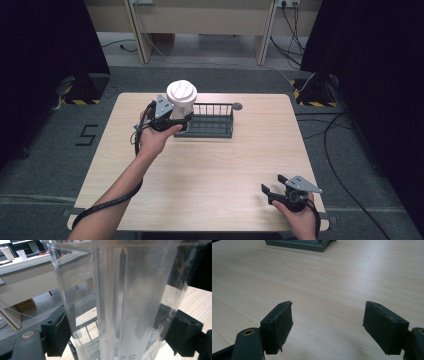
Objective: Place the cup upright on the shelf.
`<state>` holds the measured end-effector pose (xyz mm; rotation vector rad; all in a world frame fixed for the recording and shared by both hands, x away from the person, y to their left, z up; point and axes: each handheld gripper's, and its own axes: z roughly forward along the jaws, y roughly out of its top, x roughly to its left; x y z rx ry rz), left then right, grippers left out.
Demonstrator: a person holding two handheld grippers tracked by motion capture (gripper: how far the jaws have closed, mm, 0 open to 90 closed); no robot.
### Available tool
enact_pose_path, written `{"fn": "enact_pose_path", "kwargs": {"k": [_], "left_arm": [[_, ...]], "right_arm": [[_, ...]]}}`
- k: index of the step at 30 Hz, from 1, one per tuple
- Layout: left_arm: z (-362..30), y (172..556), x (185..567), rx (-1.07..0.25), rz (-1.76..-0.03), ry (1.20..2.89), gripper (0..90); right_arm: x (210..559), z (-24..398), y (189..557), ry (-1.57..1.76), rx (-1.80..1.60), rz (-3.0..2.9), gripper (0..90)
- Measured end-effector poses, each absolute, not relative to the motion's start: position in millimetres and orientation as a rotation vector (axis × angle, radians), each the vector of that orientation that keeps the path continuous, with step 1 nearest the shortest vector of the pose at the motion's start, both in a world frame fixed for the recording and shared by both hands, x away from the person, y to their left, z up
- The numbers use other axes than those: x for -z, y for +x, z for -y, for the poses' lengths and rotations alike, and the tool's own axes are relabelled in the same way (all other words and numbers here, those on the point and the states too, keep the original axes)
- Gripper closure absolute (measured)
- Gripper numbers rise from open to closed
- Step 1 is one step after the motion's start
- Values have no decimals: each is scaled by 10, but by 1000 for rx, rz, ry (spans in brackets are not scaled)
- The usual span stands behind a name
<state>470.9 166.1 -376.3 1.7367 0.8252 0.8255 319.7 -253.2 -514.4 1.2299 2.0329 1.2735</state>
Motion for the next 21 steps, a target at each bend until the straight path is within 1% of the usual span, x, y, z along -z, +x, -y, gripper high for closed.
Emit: {"fn": "enact_pose_path", "kwargs": {"k": [21], "left_arm": [[-1595, 4884, 3662, -838, -829, 1735, 175]], "right_arm": [[5145, 2535, 3199, 1232, -1275, -2034, 239]]}}
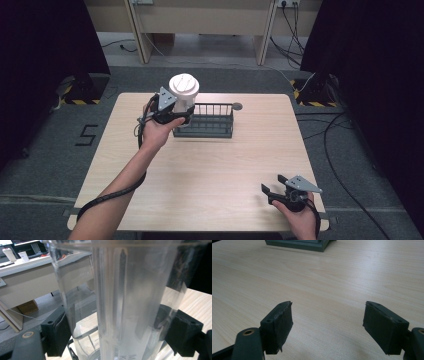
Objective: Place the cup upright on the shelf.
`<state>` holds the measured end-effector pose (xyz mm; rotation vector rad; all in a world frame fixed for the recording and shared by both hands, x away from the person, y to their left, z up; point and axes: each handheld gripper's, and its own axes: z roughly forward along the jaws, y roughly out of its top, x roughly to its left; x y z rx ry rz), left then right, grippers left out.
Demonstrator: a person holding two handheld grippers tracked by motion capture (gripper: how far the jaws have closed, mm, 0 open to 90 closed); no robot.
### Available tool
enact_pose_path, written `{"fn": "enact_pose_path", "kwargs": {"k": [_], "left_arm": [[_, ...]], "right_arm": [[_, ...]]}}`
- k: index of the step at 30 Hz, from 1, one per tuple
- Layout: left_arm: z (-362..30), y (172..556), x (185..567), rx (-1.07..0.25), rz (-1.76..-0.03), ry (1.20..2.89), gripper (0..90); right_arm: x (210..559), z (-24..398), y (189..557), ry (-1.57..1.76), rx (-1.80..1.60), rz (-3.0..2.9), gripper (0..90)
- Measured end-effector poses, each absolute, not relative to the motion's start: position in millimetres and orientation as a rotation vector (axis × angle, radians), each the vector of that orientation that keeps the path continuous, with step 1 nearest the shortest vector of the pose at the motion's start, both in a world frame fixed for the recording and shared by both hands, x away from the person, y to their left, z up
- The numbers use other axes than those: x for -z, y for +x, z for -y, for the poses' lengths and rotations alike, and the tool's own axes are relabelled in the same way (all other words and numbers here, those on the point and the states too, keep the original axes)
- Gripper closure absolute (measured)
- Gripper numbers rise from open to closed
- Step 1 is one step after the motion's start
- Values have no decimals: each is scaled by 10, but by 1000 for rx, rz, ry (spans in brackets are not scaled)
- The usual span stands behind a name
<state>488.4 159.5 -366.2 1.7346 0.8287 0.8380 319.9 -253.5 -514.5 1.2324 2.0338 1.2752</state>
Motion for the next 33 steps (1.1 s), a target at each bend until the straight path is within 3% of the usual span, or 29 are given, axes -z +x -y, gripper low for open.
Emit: {"fn": "enact_pose_path", "kwargs": {"k": [33], "left_arm": [[-1380, 5349, 3760, -830, -876, 1750, 175]], "right_arm": [[5146, 2553, 3202, 1245, -1291, -2027, 239]]}}
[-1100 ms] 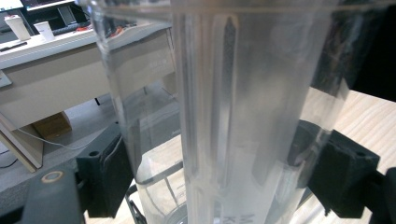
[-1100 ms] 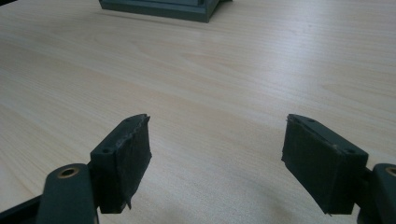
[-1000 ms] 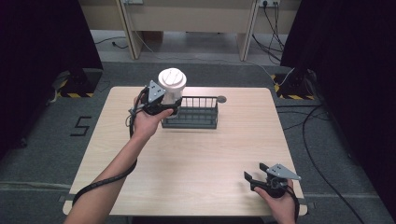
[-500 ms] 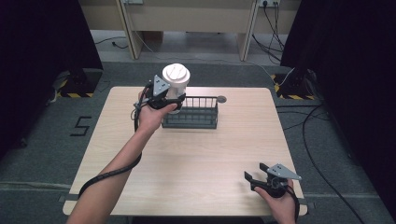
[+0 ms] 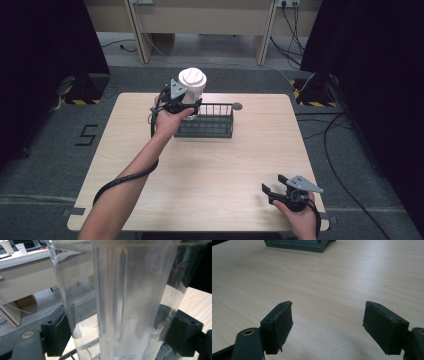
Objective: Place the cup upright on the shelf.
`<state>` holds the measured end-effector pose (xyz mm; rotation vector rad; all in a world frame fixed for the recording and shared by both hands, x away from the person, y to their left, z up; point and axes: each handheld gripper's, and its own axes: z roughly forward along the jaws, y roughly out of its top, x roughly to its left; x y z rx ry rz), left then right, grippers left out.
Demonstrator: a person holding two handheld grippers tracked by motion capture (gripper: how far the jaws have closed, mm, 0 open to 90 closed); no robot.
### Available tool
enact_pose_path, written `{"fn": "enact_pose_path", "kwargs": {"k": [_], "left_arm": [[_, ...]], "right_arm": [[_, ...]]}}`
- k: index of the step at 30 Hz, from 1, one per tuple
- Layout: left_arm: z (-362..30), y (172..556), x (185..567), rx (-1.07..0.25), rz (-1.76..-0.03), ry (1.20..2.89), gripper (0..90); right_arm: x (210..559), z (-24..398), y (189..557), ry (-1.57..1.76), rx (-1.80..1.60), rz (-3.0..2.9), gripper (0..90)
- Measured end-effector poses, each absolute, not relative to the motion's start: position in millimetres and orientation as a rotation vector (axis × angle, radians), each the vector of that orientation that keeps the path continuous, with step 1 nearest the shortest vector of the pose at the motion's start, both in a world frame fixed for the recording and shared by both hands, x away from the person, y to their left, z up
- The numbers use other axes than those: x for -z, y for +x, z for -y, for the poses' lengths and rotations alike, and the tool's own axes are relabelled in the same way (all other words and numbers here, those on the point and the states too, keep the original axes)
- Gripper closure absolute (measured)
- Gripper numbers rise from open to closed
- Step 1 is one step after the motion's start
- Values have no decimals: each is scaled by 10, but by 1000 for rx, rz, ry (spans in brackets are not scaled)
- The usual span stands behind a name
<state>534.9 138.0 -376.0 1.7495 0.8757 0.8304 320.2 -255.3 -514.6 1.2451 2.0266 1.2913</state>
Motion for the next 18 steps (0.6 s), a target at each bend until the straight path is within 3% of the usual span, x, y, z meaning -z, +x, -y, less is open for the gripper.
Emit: {"fn": "enact_pose_path", "kwargs": {"k": [18], "left_arm": [[-1264, 5555, 3906, -805, -928, 1757, 174]], "right_arm": [[5145, 2559, 3204, 1252, -1296, -2029, 240]]}}
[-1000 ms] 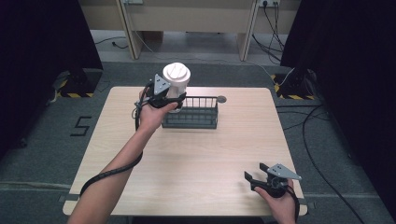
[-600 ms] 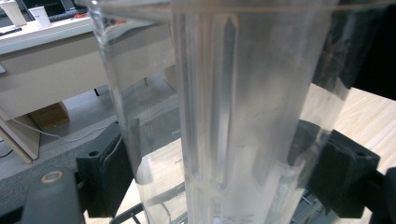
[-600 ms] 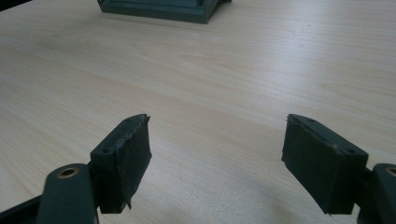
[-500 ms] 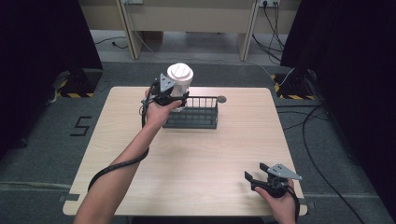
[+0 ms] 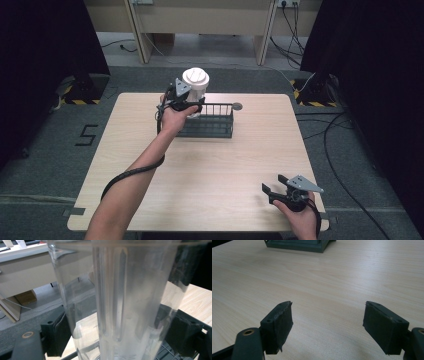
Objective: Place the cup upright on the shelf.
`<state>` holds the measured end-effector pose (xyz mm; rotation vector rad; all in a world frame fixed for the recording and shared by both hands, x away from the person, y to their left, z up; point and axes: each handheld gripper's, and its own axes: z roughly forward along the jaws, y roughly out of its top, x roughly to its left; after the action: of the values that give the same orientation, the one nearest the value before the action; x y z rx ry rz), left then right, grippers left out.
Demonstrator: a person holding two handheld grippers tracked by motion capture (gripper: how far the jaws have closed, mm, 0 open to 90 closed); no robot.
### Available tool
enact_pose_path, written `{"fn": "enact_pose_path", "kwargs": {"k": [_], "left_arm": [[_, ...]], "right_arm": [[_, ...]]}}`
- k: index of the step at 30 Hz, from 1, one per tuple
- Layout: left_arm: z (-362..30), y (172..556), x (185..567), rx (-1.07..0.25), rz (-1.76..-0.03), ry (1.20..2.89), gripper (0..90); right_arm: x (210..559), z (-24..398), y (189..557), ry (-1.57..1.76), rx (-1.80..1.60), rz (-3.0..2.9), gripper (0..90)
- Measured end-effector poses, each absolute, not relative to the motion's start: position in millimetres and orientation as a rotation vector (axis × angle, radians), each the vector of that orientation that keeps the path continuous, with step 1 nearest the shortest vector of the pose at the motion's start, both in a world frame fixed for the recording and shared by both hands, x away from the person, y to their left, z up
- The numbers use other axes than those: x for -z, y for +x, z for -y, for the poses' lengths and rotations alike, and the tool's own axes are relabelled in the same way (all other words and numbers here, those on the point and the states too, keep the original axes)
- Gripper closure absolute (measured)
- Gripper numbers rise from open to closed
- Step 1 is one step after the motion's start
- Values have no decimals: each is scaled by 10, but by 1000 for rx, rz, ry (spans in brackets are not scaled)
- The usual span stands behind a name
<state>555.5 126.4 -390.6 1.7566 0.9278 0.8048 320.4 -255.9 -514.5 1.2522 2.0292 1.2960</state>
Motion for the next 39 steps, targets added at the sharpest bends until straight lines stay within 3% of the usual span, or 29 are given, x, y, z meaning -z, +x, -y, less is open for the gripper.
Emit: {"fn": "enact_pose_path", "kwargs": {"k": [39], "left_arm": [[-1119, 5676, 4286, -748, -1031, 1779, 172]], "right_arm": [[5146, 2563, 3204, 1253, -1303, -2031, 239]]}}
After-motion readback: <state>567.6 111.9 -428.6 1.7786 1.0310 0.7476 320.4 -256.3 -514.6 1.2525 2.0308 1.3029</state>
